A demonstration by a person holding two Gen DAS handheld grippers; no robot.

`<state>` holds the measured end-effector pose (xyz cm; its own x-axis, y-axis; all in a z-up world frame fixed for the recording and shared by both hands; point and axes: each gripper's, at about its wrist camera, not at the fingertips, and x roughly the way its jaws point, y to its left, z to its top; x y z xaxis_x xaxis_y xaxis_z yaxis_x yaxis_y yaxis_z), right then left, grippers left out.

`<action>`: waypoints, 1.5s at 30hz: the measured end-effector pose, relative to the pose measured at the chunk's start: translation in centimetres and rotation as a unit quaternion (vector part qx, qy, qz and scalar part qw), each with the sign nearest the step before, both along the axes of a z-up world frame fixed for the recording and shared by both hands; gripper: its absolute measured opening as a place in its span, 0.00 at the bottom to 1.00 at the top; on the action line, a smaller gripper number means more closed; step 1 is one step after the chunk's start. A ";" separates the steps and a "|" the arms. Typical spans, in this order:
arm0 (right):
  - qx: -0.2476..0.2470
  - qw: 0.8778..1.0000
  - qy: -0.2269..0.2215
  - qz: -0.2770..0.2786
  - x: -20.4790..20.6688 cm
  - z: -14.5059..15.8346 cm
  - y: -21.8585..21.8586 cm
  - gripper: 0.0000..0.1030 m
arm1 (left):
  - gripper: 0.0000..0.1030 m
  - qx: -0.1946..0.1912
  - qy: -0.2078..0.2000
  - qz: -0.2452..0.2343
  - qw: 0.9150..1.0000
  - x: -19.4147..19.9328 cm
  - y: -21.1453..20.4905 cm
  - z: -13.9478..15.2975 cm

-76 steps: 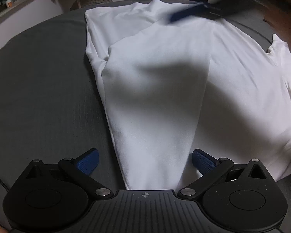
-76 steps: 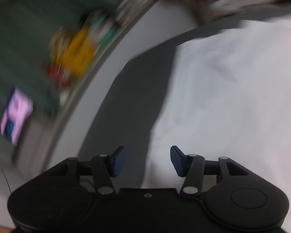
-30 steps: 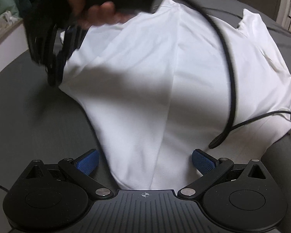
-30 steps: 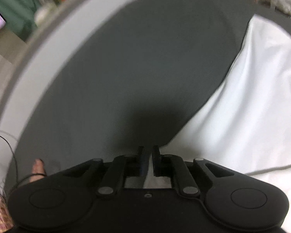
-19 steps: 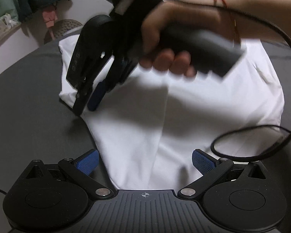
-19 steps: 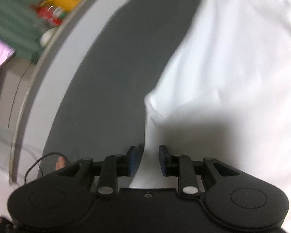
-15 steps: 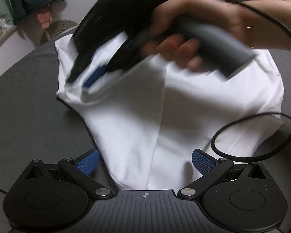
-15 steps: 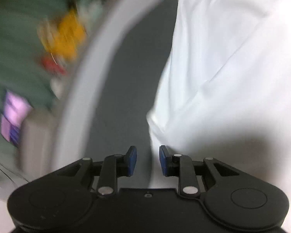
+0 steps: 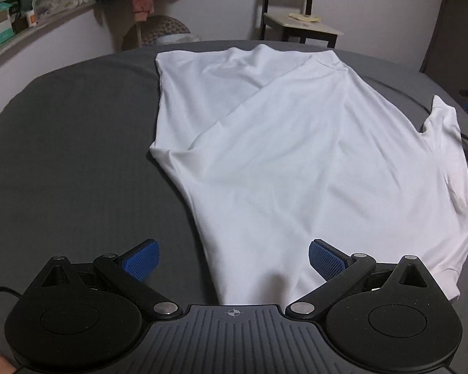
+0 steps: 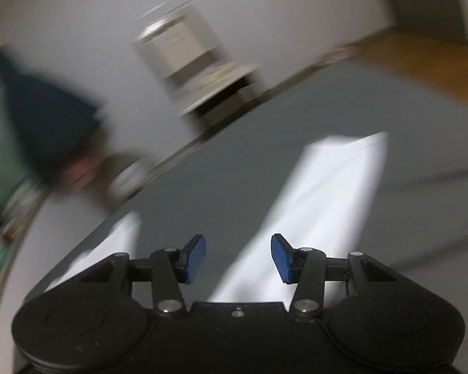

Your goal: Fold clothes

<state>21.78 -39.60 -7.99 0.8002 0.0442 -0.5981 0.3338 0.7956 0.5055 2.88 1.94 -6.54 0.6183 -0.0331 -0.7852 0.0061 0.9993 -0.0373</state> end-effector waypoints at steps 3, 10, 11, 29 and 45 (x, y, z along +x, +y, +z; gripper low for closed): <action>0.010 0.997 0.014 -0.079 0.5 -2.5 -6.3 0.44 | 1.00 0.014 0.006 -0.018 1.000 0.7 -1.1 -0.2; 0.070 0.985 0.010 -0.159 3.3 -9.0 -8.1 0.34 | 1.00 0.014 0.028 -0.032 0.999 1.3 -2.6 1.3; 0.076 0.984 0.006 -0.161 3.5 -9.6 -8.6 0.34 | 1.00 0.006 0.029 -0.034 0.999 1.4 -2.7 1.5; 0.090 0.982 -0.148 -0.079 1.0 -3.1 -5.6 0.04 | 1.00 -0.003 0.023 -0.026 0.999 1.4 -3.2 2.1; 0.025 0.928 -0.287 0.237 -2.7 19.9 23.1 0.04 | 1.00 -0.022 -0.075 -0.039 0.996 -4.2 -0.9 5.3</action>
<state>19.06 -16.55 11.90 0.8696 0.4892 -0.0670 -0.3836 0.7548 0.5321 -1.30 0.99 -1.20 0.7228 -0.1185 -0.6808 0.0931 0.9929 -0.0739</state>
